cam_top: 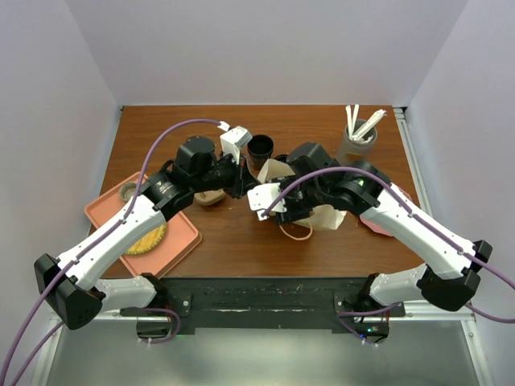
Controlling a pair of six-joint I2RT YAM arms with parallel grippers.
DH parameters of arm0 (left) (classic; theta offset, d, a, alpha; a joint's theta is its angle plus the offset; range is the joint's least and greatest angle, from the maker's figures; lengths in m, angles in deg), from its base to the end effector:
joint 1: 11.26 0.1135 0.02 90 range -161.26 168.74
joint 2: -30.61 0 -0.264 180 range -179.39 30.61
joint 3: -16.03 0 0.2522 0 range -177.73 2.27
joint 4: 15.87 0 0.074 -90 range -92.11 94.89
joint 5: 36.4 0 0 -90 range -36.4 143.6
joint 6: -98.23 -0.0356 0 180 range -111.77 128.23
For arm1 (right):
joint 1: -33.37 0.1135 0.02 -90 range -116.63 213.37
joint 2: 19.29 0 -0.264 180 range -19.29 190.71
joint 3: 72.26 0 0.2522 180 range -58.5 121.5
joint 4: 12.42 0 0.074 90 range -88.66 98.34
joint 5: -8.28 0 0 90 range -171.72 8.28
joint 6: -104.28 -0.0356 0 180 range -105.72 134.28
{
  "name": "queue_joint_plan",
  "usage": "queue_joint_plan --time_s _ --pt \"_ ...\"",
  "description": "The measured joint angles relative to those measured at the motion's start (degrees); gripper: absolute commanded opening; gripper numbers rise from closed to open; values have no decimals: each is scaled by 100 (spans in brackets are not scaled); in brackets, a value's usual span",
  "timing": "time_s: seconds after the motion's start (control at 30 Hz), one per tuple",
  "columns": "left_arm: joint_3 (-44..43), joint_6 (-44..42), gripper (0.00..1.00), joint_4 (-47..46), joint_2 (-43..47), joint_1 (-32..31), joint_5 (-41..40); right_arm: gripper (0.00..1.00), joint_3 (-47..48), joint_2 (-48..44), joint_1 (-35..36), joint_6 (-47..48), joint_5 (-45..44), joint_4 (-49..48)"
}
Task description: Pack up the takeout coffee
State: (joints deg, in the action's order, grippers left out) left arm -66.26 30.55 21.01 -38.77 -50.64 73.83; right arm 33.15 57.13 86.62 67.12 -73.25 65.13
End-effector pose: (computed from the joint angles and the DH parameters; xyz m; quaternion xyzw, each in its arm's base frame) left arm 0.2017 -0.1815 0.3733 0.2171 0.8022 -0.4015 0.3850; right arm 0.1459 0.2042 0.4105 -0.7611 0.5399 0.0703 0.3526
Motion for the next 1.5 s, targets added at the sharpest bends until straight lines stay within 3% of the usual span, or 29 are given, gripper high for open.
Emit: queue_joint_plan --time_s 0.13,0.47,1.13,1.23,1.33,1.43,1.5 --pt "142 28 0 -192 118 0 85 50 -240 0 13 245 -2 -144" --pt "852 229 0 -739 514 -4 308 50 -844 2 52 293 -256 -796" --pt "1036 374 0 -911 717 -4 428 47 -1849 11 76 275 -962 -2033" --pt "1134 424 0 -938 721 -4 446 40 -2009 9 74 258 -1071 -2277" --pt "1228 470 0 -957 734 0 442 24 -2201 9 74 221 -1113 -2553" --pt "1285 516 0 -979 748 13 431 2 -2288 4 74 201 -1117 -2699" --pt "1305 525 0 -970 767 17 407 0 -2365 -9 74 146 -1117 -2837"
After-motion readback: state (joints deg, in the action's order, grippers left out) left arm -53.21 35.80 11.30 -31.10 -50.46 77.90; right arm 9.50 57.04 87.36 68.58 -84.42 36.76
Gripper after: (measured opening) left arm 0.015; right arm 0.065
